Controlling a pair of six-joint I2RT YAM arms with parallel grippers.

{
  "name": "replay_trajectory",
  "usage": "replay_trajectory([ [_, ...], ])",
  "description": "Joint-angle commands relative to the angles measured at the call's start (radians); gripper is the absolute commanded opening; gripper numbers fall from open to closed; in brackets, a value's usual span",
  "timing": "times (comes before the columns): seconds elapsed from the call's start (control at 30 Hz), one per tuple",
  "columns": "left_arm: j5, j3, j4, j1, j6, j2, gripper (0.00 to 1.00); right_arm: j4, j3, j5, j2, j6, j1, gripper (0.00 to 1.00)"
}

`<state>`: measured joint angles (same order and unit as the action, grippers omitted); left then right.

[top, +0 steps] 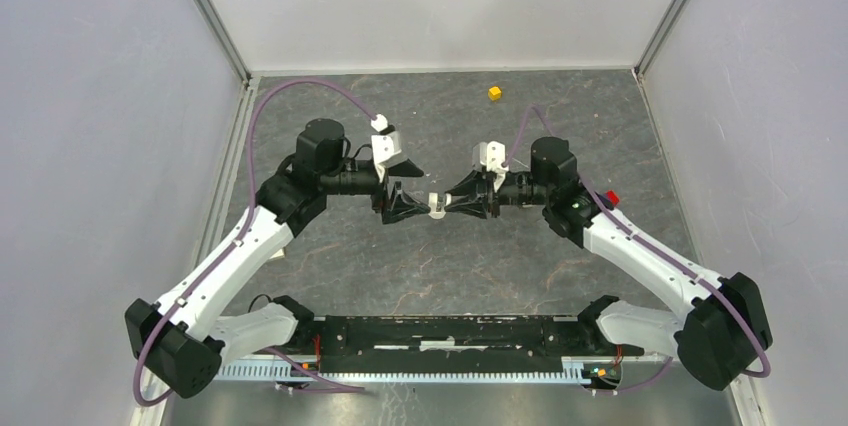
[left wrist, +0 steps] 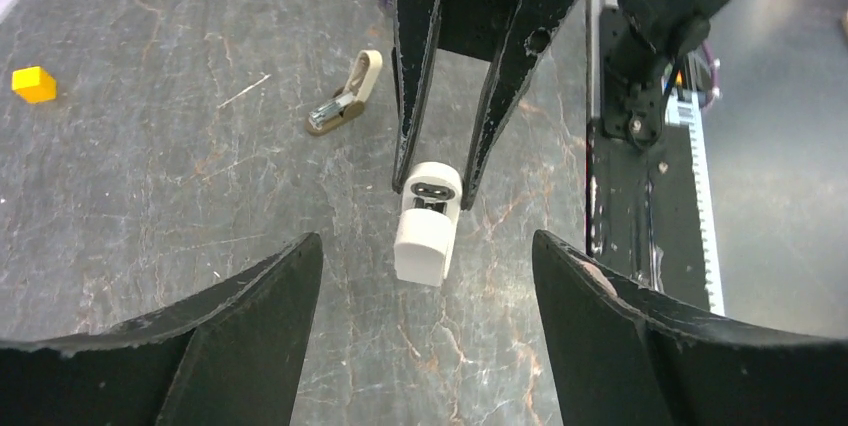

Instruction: Load the staples into the stapler

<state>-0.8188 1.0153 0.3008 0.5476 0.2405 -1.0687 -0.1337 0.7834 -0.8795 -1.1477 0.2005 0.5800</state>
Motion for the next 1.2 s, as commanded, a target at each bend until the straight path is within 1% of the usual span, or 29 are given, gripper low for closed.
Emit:
replay_trajectory([
  [0.0, -0.078, 0.080, 0.169, 0.004, 0.286, -0.037, 0.82, 0.020, 0.051, -0.018, 0.028, 0.058, 0.024, 0.00],
  [0.07, -0.060, 0.101, 0.236, 0.007, 0.336, -0.054, 0.82, 0.021, 0.048, -0.021, 0.030, 0.065, 0.030, 0.00],
  [0.13, -0.053, 0.109, 0.262, 0.011, 0.358, -0.072, 0.81, 0.017, 0.045, -0.018, 0.031, 0.068, 0.035, 0.00],
  [0.27, -0.064, 0.112, 0.267, 0.024, 0.354, -0.097, 0.80, 0.016, 0.050, -0.005, 0.017, 0.065, 0.045, 0.00],
  [0.47, 0.016, 0.136, 0.266, 0.071, 0.321, -0.143, 0.81, 0.005, 0.057, 0.016, 0.008, 0.042, 0.052, 0.00],
  [0.6, 0.046, 0.129, 0.243, 0.101, 0.309, -0.160, 0.78, 0.006, 0.053, 0.017, 0.008, 0.045, 0.056, 0.00],
  [0.67, 0.046, 0.133, 0.239, 0.113, 0.303, -0.165, 0.75, 0.009, 0.055, 0.018, 0.006, 0.040, 0.057, 0.00],
  [0.73, 0.044, 0.137, 0.234, 0.121, 0.298, -0.163, 0.71, 0.009, 0.058, 0.016, 0.003, 0.031, 0.060, 0.00],
  [0.8, 0.044, 0.125, 0.208, 0.126, 0.283, -0.155, 0.63, 0.020, 0.062, 0.017, 0.000, 0.036, 0.062, 0.00],
  [0.9, 0.051, 0.107, 0.177, 0.128, 0.268, -0.143, 0.44, 0.019, 0.055, 0.028, 0.005, 0.029, 0.063, 0.00],
  [1.0, 0.078, 0.095, 0.175, 0.127, 0.266, -0.126, 0.20, 0.020, 0.043, 0.041, 0.013, 0.029, 0.061, 0.00],
  [1.03, 0.093, 0.087, 0.174, 0.127, 0.268, -0.116, 0.15, 0.032, 0.041, 0.061, 0.016, 0.035, 0.063, 0.00],
  [1.1, 0.150, 0.071, 0.169, 0.126, 0.262, -0.092, 0.07, 0.048, 0.036, 0.098, 0.022, 0.040, 0.061, 0.00],
  [1.17, 0.194, 0.053, 0.164, 0.119, 0.259, -0.063, 0.02, 0.050, 0.029, 0.115, 0.027, 0.037, 0.058, 0.00],
])
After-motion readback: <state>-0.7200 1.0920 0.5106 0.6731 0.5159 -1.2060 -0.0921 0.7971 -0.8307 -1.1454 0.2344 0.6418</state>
